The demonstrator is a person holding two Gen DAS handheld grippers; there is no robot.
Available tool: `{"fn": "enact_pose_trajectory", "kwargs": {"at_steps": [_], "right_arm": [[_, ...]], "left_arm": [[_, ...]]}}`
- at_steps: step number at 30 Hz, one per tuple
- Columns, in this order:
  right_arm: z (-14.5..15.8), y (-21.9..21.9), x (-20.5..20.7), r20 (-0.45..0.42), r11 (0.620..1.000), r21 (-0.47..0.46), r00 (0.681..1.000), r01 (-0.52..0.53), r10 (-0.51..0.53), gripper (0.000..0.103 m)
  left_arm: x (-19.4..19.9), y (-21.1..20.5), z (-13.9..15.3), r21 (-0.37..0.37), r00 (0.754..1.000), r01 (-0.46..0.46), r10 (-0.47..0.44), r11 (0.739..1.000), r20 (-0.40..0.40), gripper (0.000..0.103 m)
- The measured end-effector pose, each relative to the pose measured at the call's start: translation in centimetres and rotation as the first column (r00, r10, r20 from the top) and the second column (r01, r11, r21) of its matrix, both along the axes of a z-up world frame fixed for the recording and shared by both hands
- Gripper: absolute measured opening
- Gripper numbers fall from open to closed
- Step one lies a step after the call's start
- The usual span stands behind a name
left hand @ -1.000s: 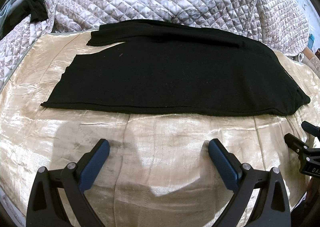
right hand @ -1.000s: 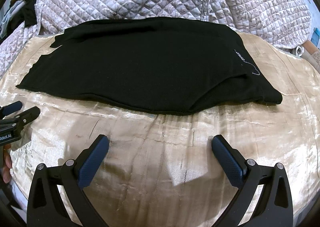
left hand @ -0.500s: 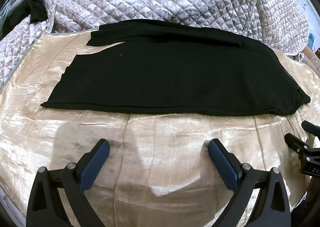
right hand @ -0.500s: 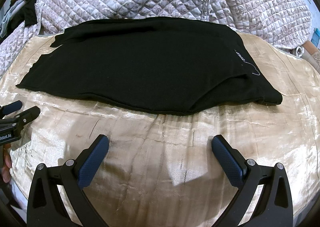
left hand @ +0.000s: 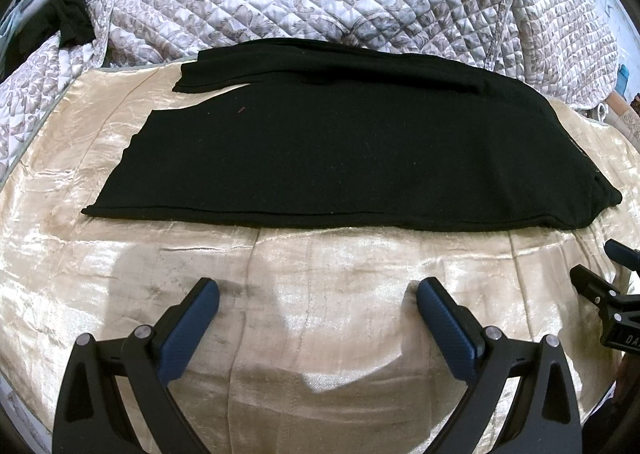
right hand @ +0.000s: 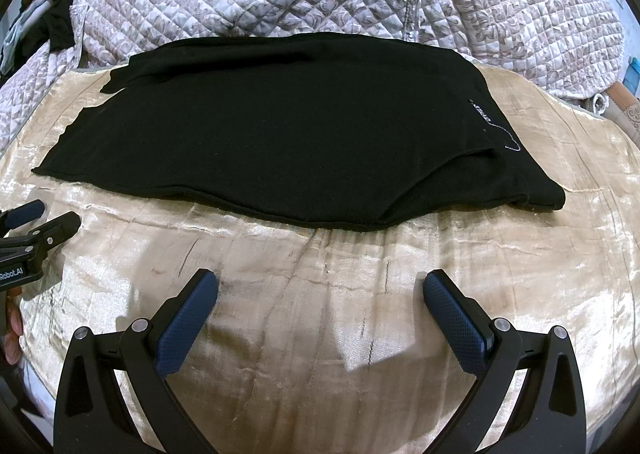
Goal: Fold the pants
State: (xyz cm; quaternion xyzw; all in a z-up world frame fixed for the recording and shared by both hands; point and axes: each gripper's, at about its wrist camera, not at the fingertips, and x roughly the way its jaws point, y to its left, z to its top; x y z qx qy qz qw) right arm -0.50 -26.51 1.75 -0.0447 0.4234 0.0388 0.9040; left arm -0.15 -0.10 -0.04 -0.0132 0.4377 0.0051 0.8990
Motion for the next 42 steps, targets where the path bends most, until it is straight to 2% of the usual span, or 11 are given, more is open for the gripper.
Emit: {"fn": "enact_pose_trajectory", "kwargs": {"at_steps": [42], "right_arm": [[0.01, 0.08, 0.22, -0.008, 1.000, 0.001, 1.000, -0.005, 0.005, 0.103]], "left_arm": [[0.01, -0.19, -0.03, 0.007, 1.000, 0.001, -0.001, 1.000, -0.001, 0.101]]}}
